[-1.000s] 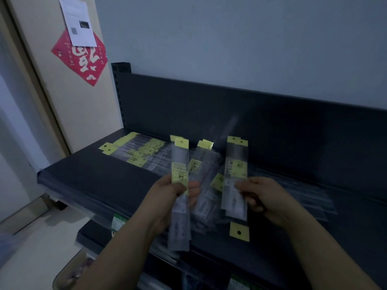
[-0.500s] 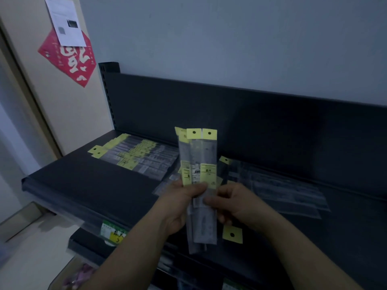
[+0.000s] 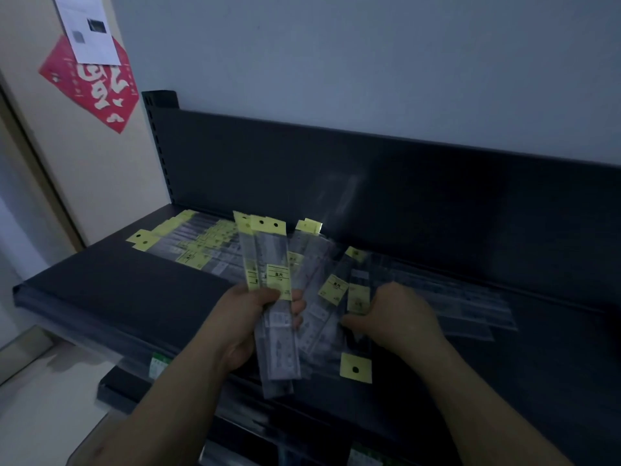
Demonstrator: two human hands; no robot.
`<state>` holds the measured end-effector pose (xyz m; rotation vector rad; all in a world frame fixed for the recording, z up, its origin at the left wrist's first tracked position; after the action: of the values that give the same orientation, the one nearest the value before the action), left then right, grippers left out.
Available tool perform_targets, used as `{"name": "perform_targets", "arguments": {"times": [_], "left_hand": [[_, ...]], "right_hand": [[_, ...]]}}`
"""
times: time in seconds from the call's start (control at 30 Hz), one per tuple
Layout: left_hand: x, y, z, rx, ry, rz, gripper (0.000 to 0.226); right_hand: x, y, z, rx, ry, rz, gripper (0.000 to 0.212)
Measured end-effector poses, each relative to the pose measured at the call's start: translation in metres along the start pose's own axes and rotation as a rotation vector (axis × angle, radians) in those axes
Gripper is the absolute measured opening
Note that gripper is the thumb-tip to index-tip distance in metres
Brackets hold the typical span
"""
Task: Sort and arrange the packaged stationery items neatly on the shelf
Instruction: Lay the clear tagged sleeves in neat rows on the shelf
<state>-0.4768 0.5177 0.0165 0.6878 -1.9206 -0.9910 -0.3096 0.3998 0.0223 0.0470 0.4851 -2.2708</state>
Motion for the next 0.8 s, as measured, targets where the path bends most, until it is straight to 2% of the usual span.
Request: {"name": "perform_targets", "arguments": {"times": [0.1, 0.2, 0.27, 0.43, 0.53, 0.67, 0.8], "left_hand": [[0.001, 0.001, 0.0, -0.001, 0.003, 0.005, 0.023], [0.0, 0.001, 0.002, 0.004, 0.004, 0.025, 0.024], [-0.001, 0.002, 0.003, 0.008, 0.008, 0.035, 0.024], [0.0, 0.003, 0.004, 0.006, 0.001, 0.055, 0.026], [-0.001, 0.002, 0.004, 0.008, -0.008, 0.067, 0.029], [-0.001, 0.002, 0.006, 0.009, -0.013, 0.063, 0.029], [-0.001, 0.002, 0.006, 0.011, -0.016, 0.064, 0.029]], "right_hand": [[0.002, 0.0, -0.006, -0.042, -0.01, 0.055, 0.043], [0.0, 0.004, -0.007, -0.23, -0.063, 0.078, 0.033], [-0.002, 0.007, 0.0, -0.279, -0.015, 0.098, 0.025], [-0.009, 0.001, 0.001, -0.195, -0.048, 0.028, 0.051], [-0.008, -0.017, -0.003, -0.153, -0.077, -0.006, 0.043], [-0.011, -0.021, -0.01, -0.265, -0.17, -0.154, 0.034], [-0.009, -0.02, -0.013, -0.195, -0.173, -0.165, 0.042]]}}
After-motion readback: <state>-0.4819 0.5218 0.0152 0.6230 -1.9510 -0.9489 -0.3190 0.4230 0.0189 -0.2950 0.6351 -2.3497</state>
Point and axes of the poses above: each hand's wrist, its own x-axis away from the middle knuckle, its own z-axis out of the back of the hand, y = z × x, the point moved 1 cm from there along -x, towards the middle knuckle, and after that the axes turned 11 degrees about y, right-handed, at the moved point
